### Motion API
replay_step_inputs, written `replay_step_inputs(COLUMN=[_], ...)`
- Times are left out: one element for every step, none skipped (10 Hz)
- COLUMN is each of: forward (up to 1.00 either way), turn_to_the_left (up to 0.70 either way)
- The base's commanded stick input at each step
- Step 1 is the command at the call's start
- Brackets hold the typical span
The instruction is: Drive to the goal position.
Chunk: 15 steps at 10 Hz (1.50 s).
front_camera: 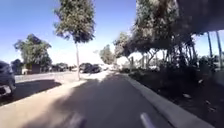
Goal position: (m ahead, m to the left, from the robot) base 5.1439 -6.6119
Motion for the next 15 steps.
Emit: replay_step_inputs(forward=[0.98, 0.98, 0.98, 0.98, 0.98, 0.98, 0.98, 0.98, 0.98, 0.98, 0.98, 0.98, 0.98, 0.98, 0.98], turn_to_the_left=[0.00, -0.14, -0.35, -0.20, -0.05, 0.00, 0.00, 0.00, 0.00, 0.00, 0.00, 0.00, 0.00, 0.00, 0.00])
